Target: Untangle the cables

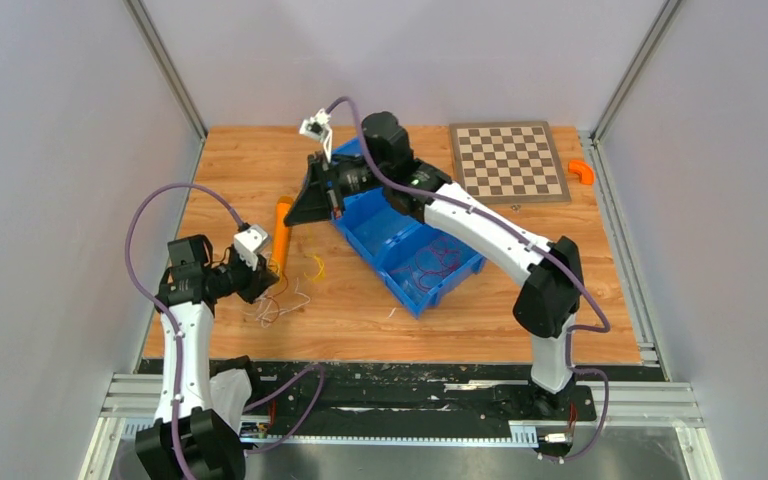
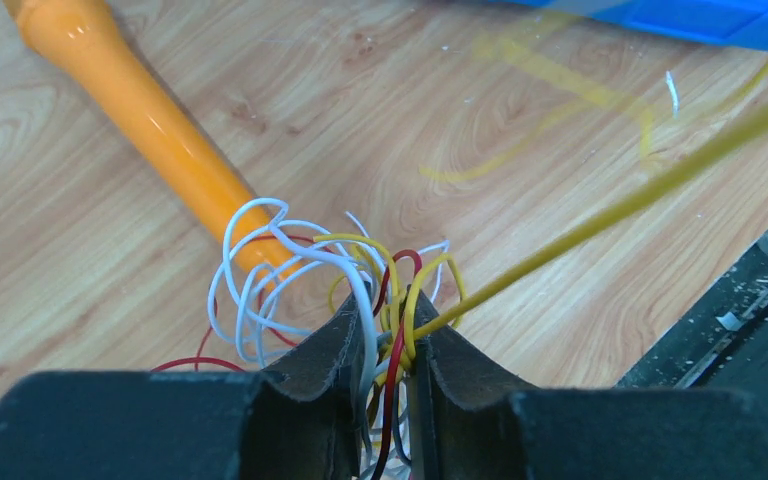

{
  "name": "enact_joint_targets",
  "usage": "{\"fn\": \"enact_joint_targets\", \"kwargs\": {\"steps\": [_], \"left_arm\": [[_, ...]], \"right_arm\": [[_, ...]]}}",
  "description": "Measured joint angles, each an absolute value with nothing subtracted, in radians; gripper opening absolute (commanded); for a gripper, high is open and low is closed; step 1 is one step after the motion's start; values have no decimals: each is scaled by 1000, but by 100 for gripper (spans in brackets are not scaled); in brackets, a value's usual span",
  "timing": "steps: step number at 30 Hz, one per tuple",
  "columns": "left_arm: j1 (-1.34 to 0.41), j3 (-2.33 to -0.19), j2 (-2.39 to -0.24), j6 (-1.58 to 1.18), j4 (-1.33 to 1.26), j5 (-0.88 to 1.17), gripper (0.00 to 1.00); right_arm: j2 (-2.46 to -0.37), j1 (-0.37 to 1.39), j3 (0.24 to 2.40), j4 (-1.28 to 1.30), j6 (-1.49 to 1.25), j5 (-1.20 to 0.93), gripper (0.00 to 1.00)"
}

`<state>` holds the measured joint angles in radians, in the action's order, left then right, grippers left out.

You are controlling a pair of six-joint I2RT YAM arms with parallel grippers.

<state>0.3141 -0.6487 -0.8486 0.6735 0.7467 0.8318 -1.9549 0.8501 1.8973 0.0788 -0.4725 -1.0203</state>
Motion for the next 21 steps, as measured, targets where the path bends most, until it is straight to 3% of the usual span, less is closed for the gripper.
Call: {"fn": "enact_joint_targets", "kwargs": {"steps": [7,19,21], "left_arm": [[324,-629,-845,706,696,812,31],[390,-567,-934,793,717,661,28],[403,-559,-941,810,735,638,22]], "right_arm": [[-1902,755,1902,-46,-627,-1044,0],[-1858,612,2081,-197,-791,-1020,0],[-1821,583,2102,-229,-804,-1012,0]]}}
